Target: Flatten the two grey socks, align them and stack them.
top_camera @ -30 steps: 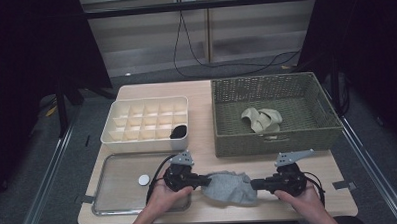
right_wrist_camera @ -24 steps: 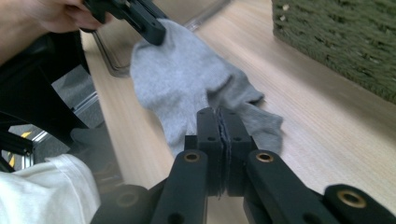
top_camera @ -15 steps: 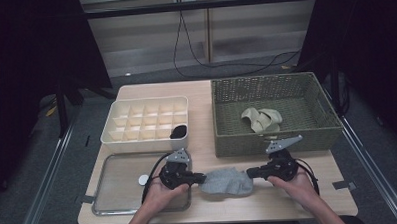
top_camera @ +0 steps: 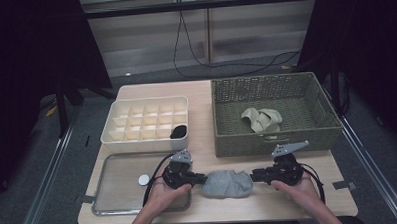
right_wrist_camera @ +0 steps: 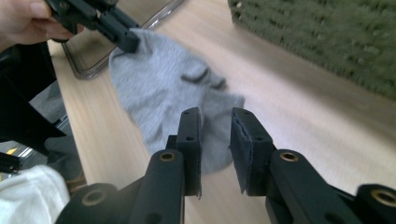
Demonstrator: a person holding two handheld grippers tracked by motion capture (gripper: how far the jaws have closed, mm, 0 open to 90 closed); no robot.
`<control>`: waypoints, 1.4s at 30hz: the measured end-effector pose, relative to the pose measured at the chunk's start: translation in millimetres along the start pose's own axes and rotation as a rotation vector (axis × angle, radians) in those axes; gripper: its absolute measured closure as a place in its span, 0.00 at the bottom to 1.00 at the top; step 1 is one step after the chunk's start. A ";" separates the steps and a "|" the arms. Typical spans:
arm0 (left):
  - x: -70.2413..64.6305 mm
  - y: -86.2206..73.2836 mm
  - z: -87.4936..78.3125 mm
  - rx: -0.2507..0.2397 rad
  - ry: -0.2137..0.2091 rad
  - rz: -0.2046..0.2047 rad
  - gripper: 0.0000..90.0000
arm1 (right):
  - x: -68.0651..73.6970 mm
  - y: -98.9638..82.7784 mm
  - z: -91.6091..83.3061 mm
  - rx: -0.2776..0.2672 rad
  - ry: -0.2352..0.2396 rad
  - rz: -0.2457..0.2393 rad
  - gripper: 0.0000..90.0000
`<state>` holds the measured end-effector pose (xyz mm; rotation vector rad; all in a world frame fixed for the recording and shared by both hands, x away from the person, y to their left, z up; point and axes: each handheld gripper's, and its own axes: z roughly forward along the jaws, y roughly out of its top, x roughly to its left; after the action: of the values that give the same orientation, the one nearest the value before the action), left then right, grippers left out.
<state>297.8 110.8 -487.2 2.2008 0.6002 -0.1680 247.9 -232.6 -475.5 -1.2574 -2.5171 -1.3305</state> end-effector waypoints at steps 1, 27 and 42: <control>-0.3 -0.1 -0.5 0.001 0.003 0.000 0.95 | 0.2 -1.6 -0.2 0.003 -0.002 -0.002 0.81; -1.3 2.5 -6.5 -0.015 -0.006 0.009 0.95 | 7.3 -1.5 8.2 -0.013 0.063 0.034 0.98; 2.3 2.3 -4.2 -0.013 0.009 -0.010 0.95 | 2.5 -7.7 12.3 0.021 0.035 0.052 0.95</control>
<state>300.5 113.6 -483.5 2.1876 0.6157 -0.1597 245.1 -224.7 -487.6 -1.2751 -2.4505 -1.2997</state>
